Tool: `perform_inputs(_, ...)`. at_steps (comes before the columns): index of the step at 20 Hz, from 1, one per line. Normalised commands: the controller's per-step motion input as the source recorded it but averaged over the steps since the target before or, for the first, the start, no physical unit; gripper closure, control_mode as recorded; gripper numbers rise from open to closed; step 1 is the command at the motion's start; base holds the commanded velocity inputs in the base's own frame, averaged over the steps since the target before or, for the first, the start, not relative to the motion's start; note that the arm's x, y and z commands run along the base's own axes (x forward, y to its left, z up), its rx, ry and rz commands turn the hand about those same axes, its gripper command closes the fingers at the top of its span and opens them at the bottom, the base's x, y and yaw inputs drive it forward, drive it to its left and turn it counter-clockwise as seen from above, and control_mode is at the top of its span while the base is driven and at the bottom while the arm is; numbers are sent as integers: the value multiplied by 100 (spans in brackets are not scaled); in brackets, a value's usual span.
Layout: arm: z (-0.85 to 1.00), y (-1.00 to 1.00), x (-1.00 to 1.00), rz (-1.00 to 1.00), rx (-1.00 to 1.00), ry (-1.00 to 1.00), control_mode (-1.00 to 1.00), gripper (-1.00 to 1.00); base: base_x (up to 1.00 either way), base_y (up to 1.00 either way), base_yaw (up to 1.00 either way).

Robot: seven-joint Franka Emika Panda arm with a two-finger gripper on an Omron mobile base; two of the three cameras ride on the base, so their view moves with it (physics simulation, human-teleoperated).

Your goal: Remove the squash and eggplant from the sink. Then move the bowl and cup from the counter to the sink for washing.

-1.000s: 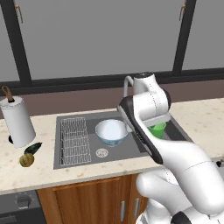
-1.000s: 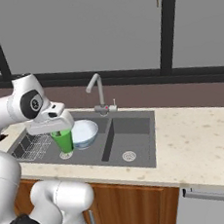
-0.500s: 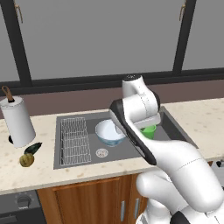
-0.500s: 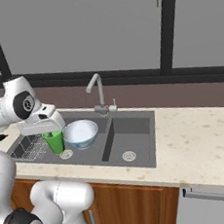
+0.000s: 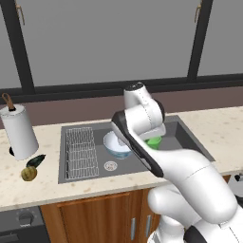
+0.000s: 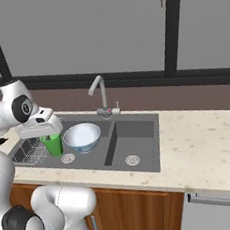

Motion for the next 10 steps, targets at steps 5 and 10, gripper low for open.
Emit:
perform_inputs(5,-14,10,21,0,0,0,-100,100,0,0,0)
perform_inputs(10,-14,4,21,-1,1,0,-100,100,0,0,0)
